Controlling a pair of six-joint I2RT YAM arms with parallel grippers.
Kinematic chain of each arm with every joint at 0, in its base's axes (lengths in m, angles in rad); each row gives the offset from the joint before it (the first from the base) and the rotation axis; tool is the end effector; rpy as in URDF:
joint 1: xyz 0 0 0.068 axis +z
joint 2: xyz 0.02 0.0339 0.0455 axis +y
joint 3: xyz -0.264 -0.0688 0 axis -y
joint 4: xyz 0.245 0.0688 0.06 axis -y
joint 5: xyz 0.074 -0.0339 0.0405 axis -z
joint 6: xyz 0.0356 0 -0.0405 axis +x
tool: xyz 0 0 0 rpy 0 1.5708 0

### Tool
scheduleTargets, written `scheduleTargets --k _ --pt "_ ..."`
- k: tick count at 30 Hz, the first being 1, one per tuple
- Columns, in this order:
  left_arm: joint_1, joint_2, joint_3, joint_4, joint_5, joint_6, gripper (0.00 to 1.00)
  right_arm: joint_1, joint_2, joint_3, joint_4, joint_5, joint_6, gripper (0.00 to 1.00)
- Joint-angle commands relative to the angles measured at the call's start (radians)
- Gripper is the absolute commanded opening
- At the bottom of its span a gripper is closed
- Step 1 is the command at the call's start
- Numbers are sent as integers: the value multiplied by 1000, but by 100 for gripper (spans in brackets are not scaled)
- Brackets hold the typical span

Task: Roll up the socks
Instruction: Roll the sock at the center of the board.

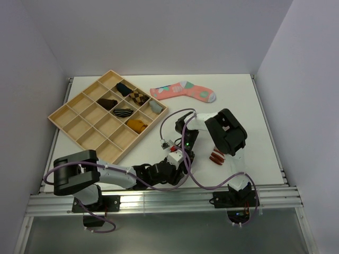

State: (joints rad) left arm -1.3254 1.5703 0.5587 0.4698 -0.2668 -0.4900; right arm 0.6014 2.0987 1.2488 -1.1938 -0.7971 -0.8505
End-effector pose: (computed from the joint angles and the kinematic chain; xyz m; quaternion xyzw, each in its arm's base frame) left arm 0.0804 -0.2825 0.1458 0.2902 0.8152 -0.3131 0.3915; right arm 0.2451 0.1991 0.1091 0.5268 -0.7304 -0.4012 0.1674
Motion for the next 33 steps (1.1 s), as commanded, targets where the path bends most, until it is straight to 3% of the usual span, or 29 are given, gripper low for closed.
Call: scheduleTargets --k 1,7,10,14,15,18,21,25,33 --pt "21 22 29 20 1 28 46 -5 32 8 72 111 -25 7" --pt "37 56 41 27 4 39 45 -5 38 6 72 111 -25 7" --pt "37 83 50 26 20 33 39 -6 37 3 74 113 -25 7" --pt "37 114 60 17 43 16 22 -6 21 -6 92 116 -12 7" --pt "38 115 60 13 47 10 13 -6 14 -17 103 119 -7 8" --pt "40 131 67 -13 78 -12 0 -5 -26 -44 160 133 31 20" --pt "40 155 76 -56 98 -39 0 -5 -77 -67 235 139 79 35" --pt "40 180 69 -83 92 -96 0 -12 -187 -101 331 179 198 45" --pt "71 152 18 -57 132 -173 0 -118 -336 -111 342 193 225 50"
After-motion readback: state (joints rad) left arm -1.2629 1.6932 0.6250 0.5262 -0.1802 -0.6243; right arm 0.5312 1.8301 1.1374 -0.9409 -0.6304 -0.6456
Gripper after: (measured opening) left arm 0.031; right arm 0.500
